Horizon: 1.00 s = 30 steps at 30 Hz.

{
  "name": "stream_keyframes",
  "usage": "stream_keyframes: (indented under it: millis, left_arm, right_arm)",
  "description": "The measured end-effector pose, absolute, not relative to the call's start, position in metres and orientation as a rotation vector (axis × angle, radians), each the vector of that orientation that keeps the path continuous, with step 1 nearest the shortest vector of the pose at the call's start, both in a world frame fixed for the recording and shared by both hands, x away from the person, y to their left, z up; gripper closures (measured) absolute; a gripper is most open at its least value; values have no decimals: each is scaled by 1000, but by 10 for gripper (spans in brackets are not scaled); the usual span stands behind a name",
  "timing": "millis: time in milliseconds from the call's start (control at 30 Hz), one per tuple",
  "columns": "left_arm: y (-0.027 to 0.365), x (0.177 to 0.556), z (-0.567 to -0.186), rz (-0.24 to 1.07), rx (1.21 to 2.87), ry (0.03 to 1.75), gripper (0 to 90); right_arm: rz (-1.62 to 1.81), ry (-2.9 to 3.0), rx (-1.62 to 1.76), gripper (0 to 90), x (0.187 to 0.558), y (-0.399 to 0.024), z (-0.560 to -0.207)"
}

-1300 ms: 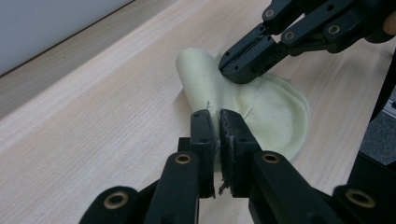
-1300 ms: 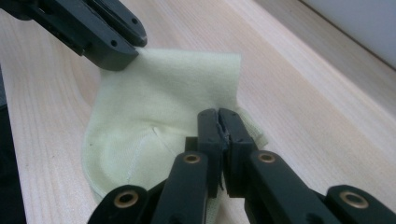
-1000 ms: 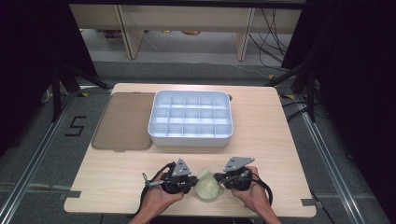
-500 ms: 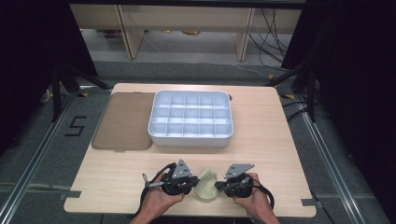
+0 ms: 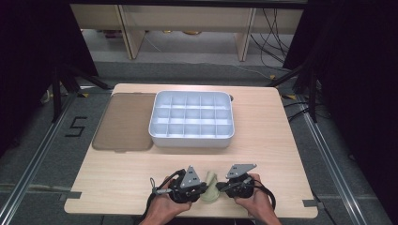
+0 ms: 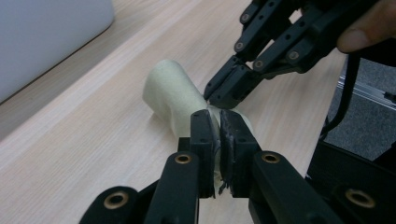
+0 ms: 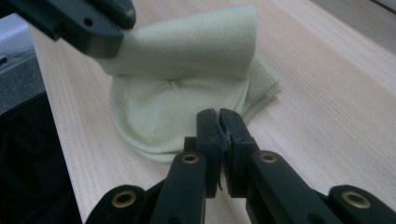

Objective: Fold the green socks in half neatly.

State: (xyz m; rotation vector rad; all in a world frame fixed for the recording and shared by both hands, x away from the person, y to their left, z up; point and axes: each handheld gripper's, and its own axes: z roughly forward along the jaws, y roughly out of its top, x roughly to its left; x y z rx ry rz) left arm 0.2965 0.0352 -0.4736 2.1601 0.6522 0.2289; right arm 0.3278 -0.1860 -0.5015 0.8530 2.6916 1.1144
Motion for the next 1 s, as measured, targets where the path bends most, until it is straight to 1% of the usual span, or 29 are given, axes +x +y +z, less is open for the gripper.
stream_keyframes:
  millis: [467, 500, 567, 733, 800, 867, 933, 1000]
  left_arm:
    - [18, 287, -484, 189, 2210, 586, 833]
    - [17, 288, -485, 196, 2216, 561, 834]
    - [16, 287, -486, 186, 2220, 577, 833]
    - [10, 286, -491, 184, 2245, 532, 833]
    - [9, 286, -493, 182, 2250, 548, 832]
    - [8, 287, -494, 178, 2268, 509, 833]
    - [6, 285, -496, 169, 2261, 537, 832]
    - [5, 285, -497, 177, 2274, 516, 832]
  right_arm:
    - [1096, 2708, 900, 871, 328, -189, -499]
    - [1093, 2708, 906, 871, 328, -189, -499]
    - [1093, 2707, 907, 867, 328, -189, -499]
    - [1094, 2701, 920, 859, 329, -192, -498]
    - [1119, 2677, 951, 858, 329, -191, -499]
    - [1112, 2662, 932, 857, 331, -193, -497]
    - [1110, 2648, 940, 857, 333, -197, -493]
    - [1144, 2622, 952, 857, 333, -201, -487]
